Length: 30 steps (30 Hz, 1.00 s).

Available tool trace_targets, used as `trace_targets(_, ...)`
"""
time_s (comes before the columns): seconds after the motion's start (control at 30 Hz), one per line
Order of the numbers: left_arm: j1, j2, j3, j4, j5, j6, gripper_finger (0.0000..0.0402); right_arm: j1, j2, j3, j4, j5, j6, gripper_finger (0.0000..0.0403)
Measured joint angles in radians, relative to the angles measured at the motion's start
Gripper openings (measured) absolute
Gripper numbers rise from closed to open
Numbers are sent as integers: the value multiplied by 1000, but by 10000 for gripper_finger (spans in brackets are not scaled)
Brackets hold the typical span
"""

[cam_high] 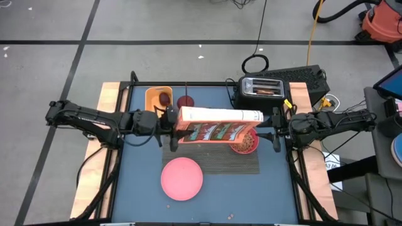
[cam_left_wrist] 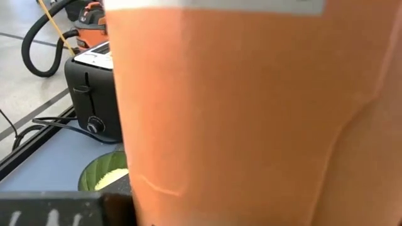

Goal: Arrange a breakfast setting
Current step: Pour the cereal from the cereal box into the pink bowl

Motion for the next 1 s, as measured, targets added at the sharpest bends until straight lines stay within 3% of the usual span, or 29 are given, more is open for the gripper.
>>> trace_targets(0.63,0,-9,0,4,-1,6,195,0,0,0,0,0,0,171)
trace_targets(1.0,0,-92,0,28,-2,18,195,0,0,0,0,0,0,171)
